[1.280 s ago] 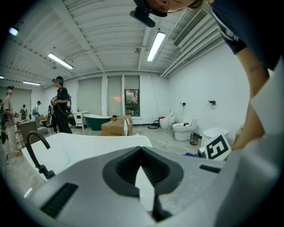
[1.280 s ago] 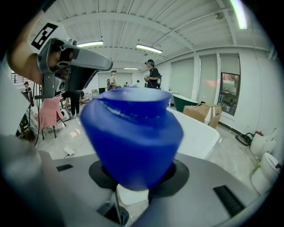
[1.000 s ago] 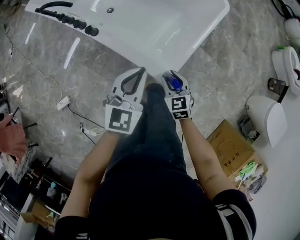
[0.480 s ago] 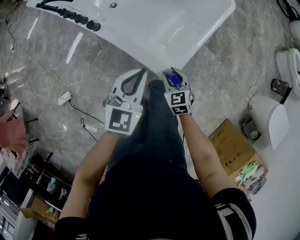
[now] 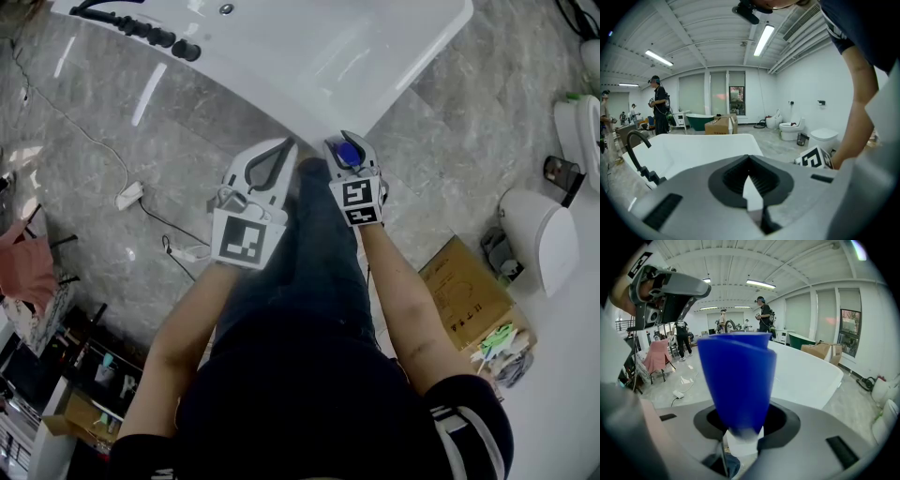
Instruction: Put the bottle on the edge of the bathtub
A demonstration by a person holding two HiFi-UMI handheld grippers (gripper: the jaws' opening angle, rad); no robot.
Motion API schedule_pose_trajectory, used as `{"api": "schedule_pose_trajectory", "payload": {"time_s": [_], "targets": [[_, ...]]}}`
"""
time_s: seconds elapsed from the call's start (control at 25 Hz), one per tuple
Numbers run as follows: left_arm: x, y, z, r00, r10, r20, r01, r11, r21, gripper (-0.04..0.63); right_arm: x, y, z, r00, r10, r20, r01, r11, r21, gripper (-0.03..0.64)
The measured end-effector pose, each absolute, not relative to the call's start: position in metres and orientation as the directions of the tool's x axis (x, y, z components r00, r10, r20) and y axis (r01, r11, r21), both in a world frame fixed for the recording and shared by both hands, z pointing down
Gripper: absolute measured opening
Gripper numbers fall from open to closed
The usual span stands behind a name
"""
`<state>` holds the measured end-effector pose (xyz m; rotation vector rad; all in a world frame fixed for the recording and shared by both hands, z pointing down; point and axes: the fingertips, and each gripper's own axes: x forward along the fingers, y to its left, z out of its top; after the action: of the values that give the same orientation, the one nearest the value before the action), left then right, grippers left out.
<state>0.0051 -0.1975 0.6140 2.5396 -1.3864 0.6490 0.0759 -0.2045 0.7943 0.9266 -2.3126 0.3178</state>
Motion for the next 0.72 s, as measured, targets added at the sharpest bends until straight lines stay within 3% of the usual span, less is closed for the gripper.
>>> {"api": "schedule_pose_trajectory", "payload": {"time_s": [0.72], "targets": [[0.004, -0.192, 0.614, 0.490, -0.743, 0.457, -0.823, -0.567, -0.039, 0.000, 0.075, -0.194, 0.786, -0.567, -0.530, 0.631, -0.672, 0.740, 0.018, 0.190]]}}
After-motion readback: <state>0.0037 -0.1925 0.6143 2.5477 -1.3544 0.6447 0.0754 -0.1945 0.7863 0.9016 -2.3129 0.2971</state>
